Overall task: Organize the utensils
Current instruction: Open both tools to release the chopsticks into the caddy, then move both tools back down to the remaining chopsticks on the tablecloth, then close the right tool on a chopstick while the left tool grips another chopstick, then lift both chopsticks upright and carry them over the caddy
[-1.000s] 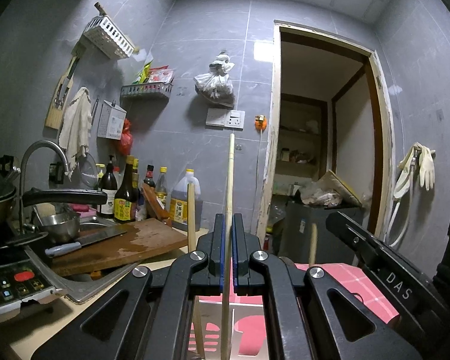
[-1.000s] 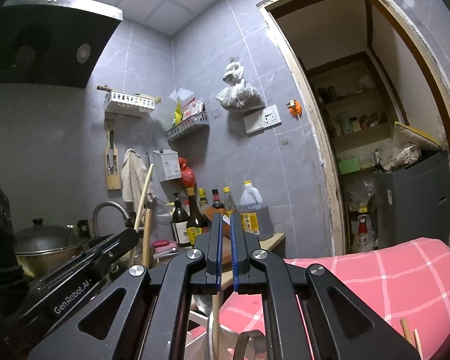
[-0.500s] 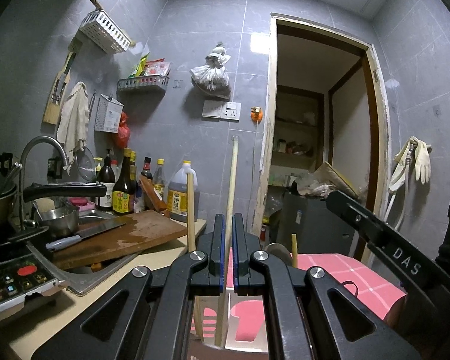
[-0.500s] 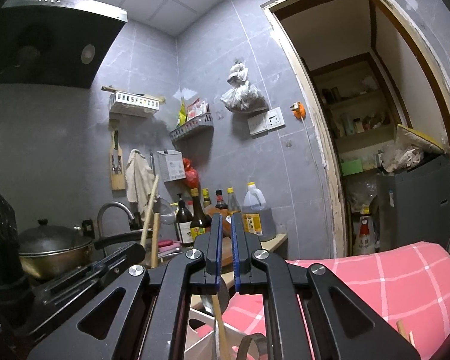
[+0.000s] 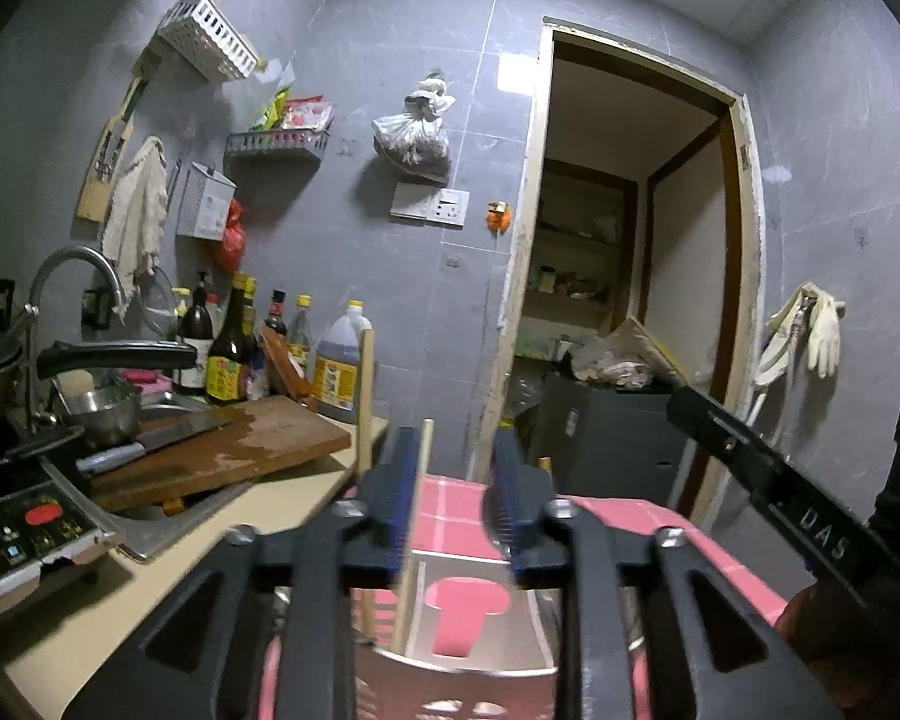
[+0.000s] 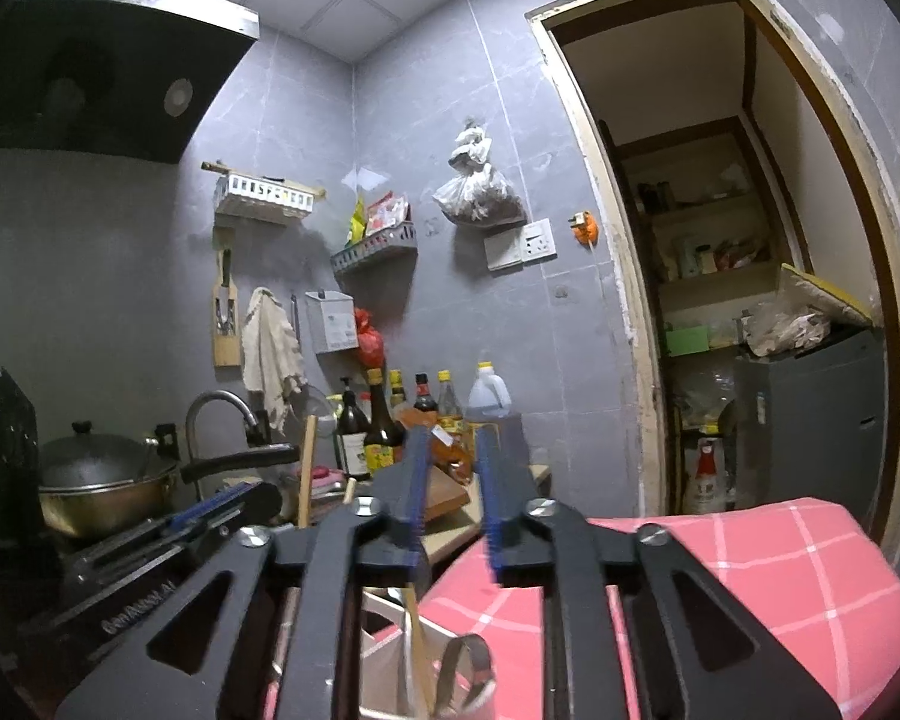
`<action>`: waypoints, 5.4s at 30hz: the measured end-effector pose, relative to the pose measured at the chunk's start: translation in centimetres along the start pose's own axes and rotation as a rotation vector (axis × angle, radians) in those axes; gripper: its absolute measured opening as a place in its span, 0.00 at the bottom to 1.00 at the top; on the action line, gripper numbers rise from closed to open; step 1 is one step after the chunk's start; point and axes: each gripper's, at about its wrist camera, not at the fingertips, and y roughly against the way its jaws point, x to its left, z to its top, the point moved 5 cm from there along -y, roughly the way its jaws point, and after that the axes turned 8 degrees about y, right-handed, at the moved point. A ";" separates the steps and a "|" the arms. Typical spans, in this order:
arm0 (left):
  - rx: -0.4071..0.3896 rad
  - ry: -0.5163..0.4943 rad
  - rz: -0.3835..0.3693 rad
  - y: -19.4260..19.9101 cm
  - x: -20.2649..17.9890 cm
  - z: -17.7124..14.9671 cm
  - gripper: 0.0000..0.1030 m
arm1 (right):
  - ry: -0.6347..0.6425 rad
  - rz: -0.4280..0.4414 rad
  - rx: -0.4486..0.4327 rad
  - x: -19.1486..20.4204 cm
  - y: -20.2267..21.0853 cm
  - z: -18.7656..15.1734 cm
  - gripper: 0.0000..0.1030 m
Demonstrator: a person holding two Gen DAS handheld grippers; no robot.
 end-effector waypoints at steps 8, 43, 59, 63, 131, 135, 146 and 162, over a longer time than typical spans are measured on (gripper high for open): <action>0.087 0.001 -0.040 0.6 -2.7 0.4 0.65 | 0.018 -0.087 0.069 -2.9 3.5 1.0 0.48; 0.643 -0.085 0.015 -2.2 -12.8 -14.2 0.94 | -0.001 -0.185 0.796 -15.0 9.5 -11.9 0.67; 0.865 -0.026 0.039 -4.2 -11.9 -18.1 0.75 | 0.020 -0.095 0.965 -15.3 6.4 -15.9 0.41; 0.904 -0.017 0.026 -4.4 -12.3 -18.7 0.66 | 0.007 -0.080 0.968 -16.0 5.4 -15.9 0.40; 0.799 0.051 -0.176 -2.9 -14.0 -14.2 0.02 | -0.420 -0.054 0.657 -15.9 11.8 -11.1 0.03; 0.672 0.064 -0.186 -0.6 -12.8 -11.4 0.02 | -0.369 -0.041 0.487 -13.4 11.9 -7.9 0.03; 0.293 0.064 -0.097 2.2 -7.5 -0.7 0.02 | -0.250 0.040 0.091 -4.9 5.9 -0.4 0.03; 0.021 0.085 -0.001 -2.3 2.4 5.7 0.02 | -0.216 0.016 -0.113 -0.3 -1.4 1.0 0.03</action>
